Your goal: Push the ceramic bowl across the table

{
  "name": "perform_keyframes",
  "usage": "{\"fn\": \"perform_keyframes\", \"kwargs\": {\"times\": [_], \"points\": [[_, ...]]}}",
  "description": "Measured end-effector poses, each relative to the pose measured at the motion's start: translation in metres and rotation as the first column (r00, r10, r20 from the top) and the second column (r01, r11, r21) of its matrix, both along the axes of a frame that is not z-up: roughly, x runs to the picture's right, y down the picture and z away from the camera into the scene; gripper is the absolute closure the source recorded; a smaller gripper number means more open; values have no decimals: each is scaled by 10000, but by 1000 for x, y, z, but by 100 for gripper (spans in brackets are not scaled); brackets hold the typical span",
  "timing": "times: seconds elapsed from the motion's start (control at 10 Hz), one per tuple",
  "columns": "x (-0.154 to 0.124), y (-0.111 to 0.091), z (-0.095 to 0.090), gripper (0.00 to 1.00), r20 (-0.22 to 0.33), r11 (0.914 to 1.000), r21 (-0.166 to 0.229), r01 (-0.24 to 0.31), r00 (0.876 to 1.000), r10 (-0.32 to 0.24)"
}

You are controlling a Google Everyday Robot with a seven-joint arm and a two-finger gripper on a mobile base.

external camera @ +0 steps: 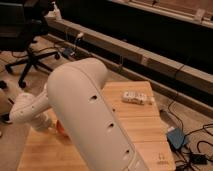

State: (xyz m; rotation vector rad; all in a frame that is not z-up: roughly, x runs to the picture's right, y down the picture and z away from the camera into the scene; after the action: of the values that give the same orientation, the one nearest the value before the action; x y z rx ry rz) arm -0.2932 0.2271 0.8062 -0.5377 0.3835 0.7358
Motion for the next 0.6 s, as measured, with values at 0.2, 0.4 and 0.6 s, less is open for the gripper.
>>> {"fn": "perform_keyframes", "kwargs": {"times": [0.2, 0.4, 0.6], "points": [[12, -11, 6, 100, -280, 9993, 70, -367, 9989, 368], [27, -18, 10, 100, -536, 9977, 109, -676, 9962, 681], [47, -21, 14, 100, -875, 9956, 119, -927, 9918, 934]]}}
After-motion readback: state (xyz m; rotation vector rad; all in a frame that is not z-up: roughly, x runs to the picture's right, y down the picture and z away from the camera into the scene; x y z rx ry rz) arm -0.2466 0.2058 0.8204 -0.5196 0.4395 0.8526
